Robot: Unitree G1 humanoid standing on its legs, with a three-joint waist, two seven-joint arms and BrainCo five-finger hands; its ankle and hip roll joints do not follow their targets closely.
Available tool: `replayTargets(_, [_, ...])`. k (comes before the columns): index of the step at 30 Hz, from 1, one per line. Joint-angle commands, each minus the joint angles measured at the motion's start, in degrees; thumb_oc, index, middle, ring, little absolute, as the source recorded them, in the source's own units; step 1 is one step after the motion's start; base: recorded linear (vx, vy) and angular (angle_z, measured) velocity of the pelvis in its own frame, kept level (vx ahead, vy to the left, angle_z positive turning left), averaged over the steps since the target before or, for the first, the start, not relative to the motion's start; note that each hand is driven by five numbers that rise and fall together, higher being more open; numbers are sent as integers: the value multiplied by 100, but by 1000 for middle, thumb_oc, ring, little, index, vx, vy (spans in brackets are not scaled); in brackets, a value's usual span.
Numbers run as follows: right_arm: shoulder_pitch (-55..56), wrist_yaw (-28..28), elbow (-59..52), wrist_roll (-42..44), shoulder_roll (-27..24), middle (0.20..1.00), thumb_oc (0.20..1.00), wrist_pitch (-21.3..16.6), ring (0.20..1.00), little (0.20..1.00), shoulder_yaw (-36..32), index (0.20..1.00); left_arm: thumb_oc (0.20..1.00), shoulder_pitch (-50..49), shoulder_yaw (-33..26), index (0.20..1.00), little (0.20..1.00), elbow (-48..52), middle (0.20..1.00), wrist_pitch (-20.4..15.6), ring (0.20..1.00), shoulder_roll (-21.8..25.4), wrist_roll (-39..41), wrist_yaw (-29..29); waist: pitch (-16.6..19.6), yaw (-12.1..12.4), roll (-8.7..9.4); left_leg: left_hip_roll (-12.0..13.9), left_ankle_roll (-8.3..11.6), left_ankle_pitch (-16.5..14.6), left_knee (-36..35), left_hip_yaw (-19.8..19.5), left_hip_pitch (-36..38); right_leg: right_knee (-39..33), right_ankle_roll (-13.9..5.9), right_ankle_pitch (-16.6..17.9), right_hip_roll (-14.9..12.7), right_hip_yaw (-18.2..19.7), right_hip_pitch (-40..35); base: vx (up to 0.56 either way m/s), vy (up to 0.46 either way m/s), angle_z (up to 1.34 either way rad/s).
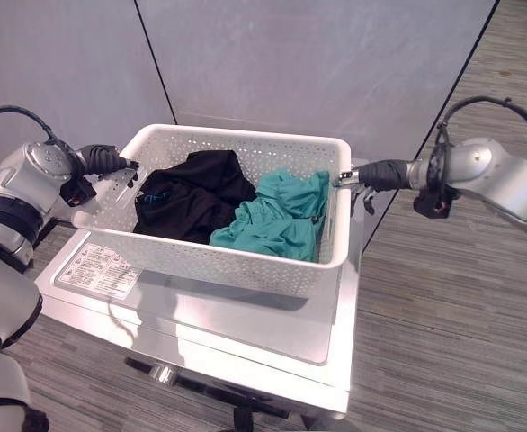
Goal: Grab the laundry basket,head to the washer,open it,put in the laundry and shut it.
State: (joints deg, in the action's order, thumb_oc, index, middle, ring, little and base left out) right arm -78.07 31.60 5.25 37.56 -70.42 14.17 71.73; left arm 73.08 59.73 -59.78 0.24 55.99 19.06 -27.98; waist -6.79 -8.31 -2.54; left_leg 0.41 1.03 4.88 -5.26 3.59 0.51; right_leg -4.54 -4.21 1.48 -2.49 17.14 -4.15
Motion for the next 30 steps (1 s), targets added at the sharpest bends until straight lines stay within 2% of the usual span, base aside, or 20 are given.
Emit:
replayTargets(1, [208,181,-493,87,78,200,200,-447,200,200,-455,200,200,676,362,200,200,-381,200,-432,200,-280,-166,57,398,233,-88,24,15,-791,887,158,-66,608,-440,70,-289,40,465,-7,36,-4])
replayTargets(6, [617,85,-795,-27,-94,200,200,-476,200,200,-870,200,200,494,134,200,200,-466,200,-391,200,-617,-196,113,428,159,-84,-41,-42,-896,1007,135,-68,658,-458,61,-318,53,440,-23,46,0])
replayTargets(10, [646,90,-873,-56,-131,200,200,-467,200,200,-891,200,200,408,93,200,200,-506,200,-376,200,-669,-252,94,432,153,-89,-50,-65,-903,990,173,-60,641,-475,111,-331,94,476,-19,14,-1])
replayTargets(17, [816,197,-1381,50,-185,200,200,-546,200,200,-1064,200,200,445,33,200,200,-539,200,-449,200,-428,-354,77,434,177,-106,-24,-84,-887,905,328,-12,536,-517,208,-337,173,541,-27,1,-14])
replayTargets(19, [1007,244,-1538,76,-265,495,495,-561,495,495,-1190,495,200,430,20,200,200,-548,200,-472,200,-378,-420,79,438,189,-96,-19,-82,-888,912,322,-8,514,-500,193,-342,144,522,-11,-19,-9])
replayTargets(20, [1087,263,-1596,93,-307,542,542,-568,542,542,-1230,542,200,410,-18,200,200,-547,200,-485,200,-361,-416,77,442,188,-99,-16,-77,-890,914,316,-5,507,-493,185,-346,116,515,-2,-20,-4])
replayTargets(21, [1190,305,-1653,62,-390,956,956,-564,956,956,-1272,956,200,385,-70,200,200,-583,200,-498,200,-339,-438,91,456,198,-87,-12,-67,-894,922,295,-5,478,-478,172,-351,78,489,0,0,0])
replayTargets(22, [1196,306,-1655,61,-392,1000,1000,-563,1000,1000,-1277,1000,200,385,-70,200,200,-583,200,-499,200,-340,-438,91,456,197,-87,-12,-67,-894,923,293,-5,476,-478,172,-351,76,487,0,0,0])
replayTargets(29, [1241,223,-1577,60,-583,1000,1000,-590,1000,1000,-1347,1000,200,229,-94,200,200,-580,200,-507,200,-216,-679,29,507,211,-35,17,-27,-902,957,229,-10,465,-447,127,-336,-61,428,0,-14,2])
replayTargets(30, [1260,220,-1566,34,-634,1000,1000,-594,1000,1000,-1369,1000,241,217,-80,241,241,-555,241,-529,241,-168,-730,27,517,214,-29,20,-25,-904,952,223,-4,462,-445,126,-334,-73,419,7,-22,4])
